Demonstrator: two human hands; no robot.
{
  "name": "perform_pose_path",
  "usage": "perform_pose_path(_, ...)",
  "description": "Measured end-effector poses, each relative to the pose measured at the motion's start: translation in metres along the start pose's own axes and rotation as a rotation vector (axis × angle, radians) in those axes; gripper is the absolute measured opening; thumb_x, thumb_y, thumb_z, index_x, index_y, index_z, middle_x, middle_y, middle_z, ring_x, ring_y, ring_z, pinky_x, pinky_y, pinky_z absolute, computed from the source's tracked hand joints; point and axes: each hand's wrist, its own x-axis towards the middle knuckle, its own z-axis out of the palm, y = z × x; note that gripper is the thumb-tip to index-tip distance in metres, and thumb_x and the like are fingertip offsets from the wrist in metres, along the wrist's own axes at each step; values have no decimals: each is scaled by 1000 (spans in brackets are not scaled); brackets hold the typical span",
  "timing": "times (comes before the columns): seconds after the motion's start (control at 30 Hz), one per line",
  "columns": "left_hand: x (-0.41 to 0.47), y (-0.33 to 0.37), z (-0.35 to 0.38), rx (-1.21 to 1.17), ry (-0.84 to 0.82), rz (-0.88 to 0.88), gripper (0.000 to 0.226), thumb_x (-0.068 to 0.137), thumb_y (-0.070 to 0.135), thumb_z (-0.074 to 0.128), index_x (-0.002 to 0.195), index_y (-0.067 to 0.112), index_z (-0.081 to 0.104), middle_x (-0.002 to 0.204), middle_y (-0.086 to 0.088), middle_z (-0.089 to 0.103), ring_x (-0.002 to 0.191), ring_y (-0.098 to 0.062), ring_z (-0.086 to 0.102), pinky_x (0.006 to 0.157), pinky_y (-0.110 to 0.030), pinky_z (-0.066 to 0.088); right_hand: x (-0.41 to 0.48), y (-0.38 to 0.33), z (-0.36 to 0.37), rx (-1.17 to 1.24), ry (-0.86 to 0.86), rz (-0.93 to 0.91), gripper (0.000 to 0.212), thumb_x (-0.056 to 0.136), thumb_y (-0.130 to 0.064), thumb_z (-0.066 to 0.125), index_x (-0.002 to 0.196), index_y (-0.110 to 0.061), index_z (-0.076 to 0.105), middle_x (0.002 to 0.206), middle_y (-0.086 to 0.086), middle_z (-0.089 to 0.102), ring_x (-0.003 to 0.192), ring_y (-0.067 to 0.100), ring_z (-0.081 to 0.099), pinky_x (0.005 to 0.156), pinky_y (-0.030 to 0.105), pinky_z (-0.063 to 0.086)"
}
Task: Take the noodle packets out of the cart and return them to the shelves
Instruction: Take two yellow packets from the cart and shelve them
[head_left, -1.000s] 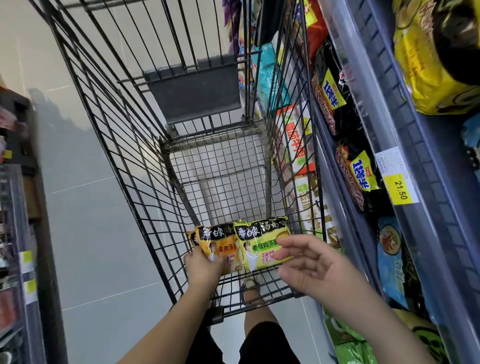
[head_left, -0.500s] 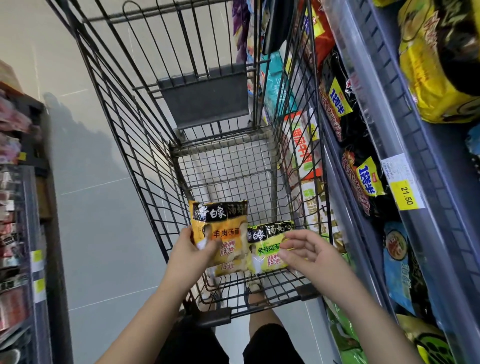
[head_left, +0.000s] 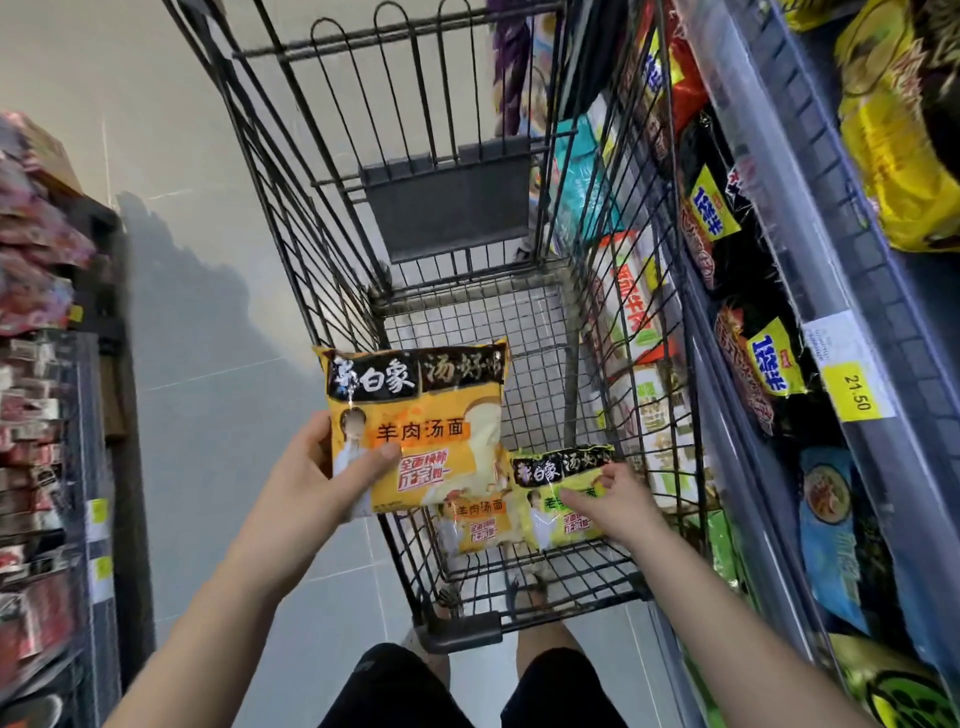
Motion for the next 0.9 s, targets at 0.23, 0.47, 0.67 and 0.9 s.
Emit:
perform_pose_path(0.23, -6, -5, -28, -52, 15, 29, 42, 80, 24, 76, 120, 17, 64, 109, 0, 79, 95, -19, 77, 72, -27, 63, 17, 5, 19, -127, 100, 107, 92, 84, -41, 83, 152, -4, 34, 153, 17, 47, 137, 35, 50, 108, 42, 46)
perform_pose_path(0.47, -16, -18, -48, -72, -13, 26, 44, 83, 21, 71, 125, 14, 62, 116, -4, 77, 102, -24, 76, 80, -30, 63, 31, 7, 32, -198, 164, 157, 104, 83, -39, 84, 158, -1, 22, 160, 22, 36, 144, 41, 41, 112, 49, 42)
perform_pose_path(0.67, -19, -24, -47, -78, -15, 1, 43, 83, 18, 71, 125, 13, 63, 114, -4, 78, 102, -25, 76, 85, -29, 62, 35, 4, 45, -169, 212, 206, 103, 81, -44, 85, 154, 1, 29, 161, 21, 30, 144, 38, 39, 106, 45, 47)
perform_pose_path(0.9, -18, -25, -45, -76, -32, -6, 45, 83, 18, 71, 127, 13, 62, 114, -3, 78, 101, -23, 76, 78, -24, 62, 39, 9, 43, -193, 219, 191, 96, 82, -38, 86, 152, 0, 33, 153, 23, 40, 133, 39, 51, 97, 42, 52)
